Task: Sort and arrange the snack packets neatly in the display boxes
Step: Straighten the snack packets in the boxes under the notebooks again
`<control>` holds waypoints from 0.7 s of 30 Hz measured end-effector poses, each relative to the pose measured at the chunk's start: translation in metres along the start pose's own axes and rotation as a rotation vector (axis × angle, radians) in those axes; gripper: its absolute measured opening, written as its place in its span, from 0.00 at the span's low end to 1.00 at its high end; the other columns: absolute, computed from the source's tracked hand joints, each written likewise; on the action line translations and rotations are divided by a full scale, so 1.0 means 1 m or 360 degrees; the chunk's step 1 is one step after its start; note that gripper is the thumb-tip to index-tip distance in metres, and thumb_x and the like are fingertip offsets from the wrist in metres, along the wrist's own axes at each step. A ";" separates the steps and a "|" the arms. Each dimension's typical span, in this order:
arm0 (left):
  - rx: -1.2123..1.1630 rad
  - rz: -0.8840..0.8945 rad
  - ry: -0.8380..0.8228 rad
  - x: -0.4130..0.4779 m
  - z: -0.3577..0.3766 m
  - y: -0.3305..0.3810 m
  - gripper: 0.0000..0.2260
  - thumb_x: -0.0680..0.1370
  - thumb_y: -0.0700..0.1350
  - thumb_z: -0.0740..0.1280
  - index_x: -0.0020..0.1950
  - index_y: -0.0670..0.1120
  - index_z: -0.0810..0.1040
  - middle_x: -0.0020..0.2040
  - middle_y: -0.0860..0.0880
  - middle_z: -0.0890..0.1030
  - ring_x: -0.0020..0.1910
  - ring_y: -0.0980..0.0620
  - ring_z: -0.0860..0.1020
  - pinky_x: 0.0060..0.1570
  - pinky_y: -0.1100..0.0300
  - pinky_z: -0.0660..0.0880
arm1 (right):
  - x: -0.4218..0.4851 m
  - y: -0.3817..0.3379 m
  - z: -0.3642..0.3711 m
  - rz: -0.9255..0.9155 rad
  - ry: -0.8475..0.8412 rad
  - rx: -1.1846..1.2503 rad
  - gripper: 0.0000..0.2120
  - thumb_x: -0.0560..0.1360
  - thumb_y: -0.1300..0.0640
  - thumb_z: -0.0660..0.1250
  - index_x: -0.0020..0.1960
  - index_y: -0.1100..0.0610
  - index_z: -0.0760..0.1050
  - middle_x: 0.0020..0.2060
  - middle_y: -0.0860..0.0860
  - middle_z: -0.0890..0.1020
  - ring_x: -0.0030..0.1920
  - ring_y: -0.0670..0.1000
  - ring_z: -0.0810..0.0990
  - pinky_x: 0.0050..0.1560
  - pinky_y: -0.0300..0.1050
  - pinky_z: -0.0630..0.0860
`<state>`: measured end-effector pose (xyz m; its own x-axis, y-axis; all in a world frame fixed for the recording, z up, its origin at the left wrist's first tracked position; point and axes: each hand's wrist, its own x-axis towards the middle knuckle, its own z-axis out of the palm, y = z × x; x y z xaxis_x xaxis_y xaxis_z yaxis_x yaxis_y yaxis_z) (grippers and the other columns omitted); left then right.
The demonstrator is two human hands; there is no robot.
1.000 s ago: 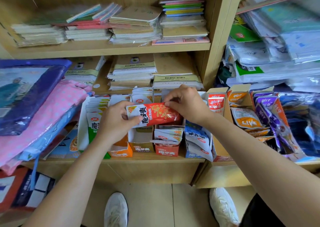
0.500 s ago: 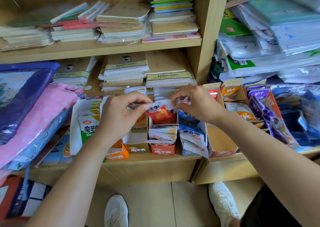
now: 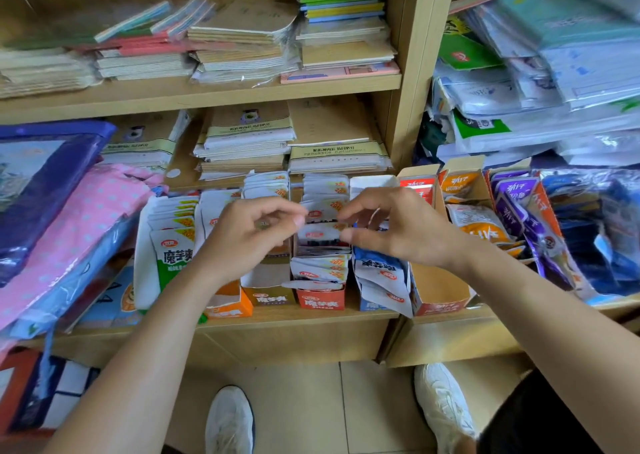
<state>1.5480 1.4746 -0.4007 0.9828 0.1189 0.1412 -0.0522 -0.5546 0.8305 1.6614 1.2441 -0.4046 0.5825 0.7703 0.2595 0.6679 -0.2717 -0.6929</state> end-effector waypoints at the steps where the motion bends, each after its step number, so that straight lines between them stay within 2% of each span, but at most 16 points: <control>1: 0.0020 0.0038 -0.0061 -0.008 -0.004 0.001 0.12 0.75 0.55 0.73 0.57 0.55 0.84 0.52 0.57 0.84 0.54 0.56 0.81 0.48 0.55 0.81 | -0.005 -0.004 0.000 0.0021 -0.0075 0.0005 0.21 0.71 0.43 0.75 0.58 0.53 0.82 0.50 0.45 0.82 0.47 0.43 0.80 0.43 0.33 0.75; 4: 0.0167 0.0054 -0.0343 -0.029 -0.007 0.000 0.28 0.65 0.62 0.79 0.64 0.61 0.79 0.62 0.62 0.77 0.61 0.57 0.77 0.50 0.58 0.80 | -0.016 -0.010 0.005 0.0001 -0.0259 -0.0085 0.33 0.64 0.37 0.77 0.65 0.49 0.77 0.56 0.43 0.76 0.54 0.43 0.76 0.50 0.31 0.74; 6: 0.0287 0.0111 -0.0354 -0.035 -0.001 -0.004 0.32 0.63 0.61 0.81 0.66 0.62 0.78 0.66 0.64 0.72 0.63 0.58 0.75 0.52 0.60 0.80 | -0.020 -0.011 0.015 -0.0024 -0.0324 -0.0157 0.38 0.63 0.39 0.80 0.69 0.48 0.74 0.59 0.43 0.72 0.59 0.42 0.74 0.57 0.32 0.73; 8: 0.0256 0.0157 -0.0173 -0.034 0.008 -0.007 0.24 0.66 0.53 0.81 0.62 0.57 0.82 0.62 0.62 0.75 0.59 0.57 0.78 0.50 0.59 0.81 | -0.021 -0.010 0.026 -0.0078 -0.0251 -0.0245 0.34 0.65 0.44 0.81 0.67 0.49 0.74 0.59 0.45 0.72 0.58 0.44 0.75 0.59 0.38 0.74; 10: 0.0152 0.0175 0.0021 -0.029 0.015 -0.009 0.15 0.69 0.45 0.80 0.54 0.52 0.86 0.56 0.58 0.80 0.50 0.54 0.82 0.45 0.57 0.82 | -0.017 -0.008 0.030 -0.0129 -0.0094 -0.0286 0.26 0.68 0.49 0.80 0.63 0.53 0.77 0.55 0.47 0.75 0.52 0.44 0.76 0.54 0.43 0.77; 12: 0.0127 0.0229 0.0210 -0.019 0.021 -0.012 0.11 0.70 0.42 0.80 0.51 0.49 0.86 0.51 0.55 0.83 0.45 0.53 0.83 0.44 0.54 0.82 | -0.012 -0.004 0.030 -0.0121 0.0079 -0.0245 0.21 0.70 0.53 0.79 0.60 0.56 0.78 0.52 0.48 0.77 0.46 0.44 0.76 0.48 0.44 0.77; 14: 0.0109 0.0258 0.0412 -0.007 0.029 -0.013 0.13 0.72 0.41 0.79 0.54 0.51 0.85 0.51 0.54 0.83 0.45 0.54 0.83 0.44 0.54 0.82 | -0.004 0.000 0.032 -0.0084 0.0301 -0.0192 0.20 0.71 0.56 0.78 0.61 0.56 0.78 0.53 0.49 0.78 0.44 0.44 0.77 0.47 0.43 0.79; 17: 0.0270 0.0245 0.0638 0.008 0.042 -0.022 0.19 0.73 0.44 0.78 0.63 0.51 0.81 0.55 0.55 0.82 0.50 0.57 0.82 0.47 0.54 0.82 | 0.005 0.006 0.039 -0.0042 0.0535 -0.0385 0.21 0.72 0.57 0.77 0.63 0.57 0.77 0.56 0.51 0.78 0.52 0.48 0.76 0.52 0.45 0.78; 19: 0.0366 0.0245 0.0654 0.011 0.048 -0.026 0.21 0.74 0.45 0.77 0.66 0.50 0.79 0.57 0.55 0.81 0.51 0.56 0.81 0.48 0.51 0.82 | 0.008 0.010 0.043 -0.0013 0.0534 -0.0521 0.22 0.72 0.55 0.77 0.64 0.58 0.78 0.57 0.53 0.79 0.56 0.53 0.75 0.56 0.50 0.76; 21: 0.0365 0.0212 0.0634 0.009 0.049 -0.026 0.25 0.73 0.46 0.77 0.69 0.52 0.76 0.57 0.56 0.81 0.49 0.56 0.80 0.48 0.52 0.82 | 0.007 0.011 0.041 0.0060 0.0478 -0.0508 0.26 0.71 0.54 0.78 0.66 0.57 0.77 0.59 0.53 0.79 0.59 0.55 0.74 0.59 0.52 0.75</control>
<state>1.5668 1.4496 -0.4474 0.8236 0.3159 0.4710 -0.0886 -0.7487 0.6570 1.6538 1.2708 -0.4379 0.6864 0.5672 0.4551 0.7260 -0.4974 -0.4749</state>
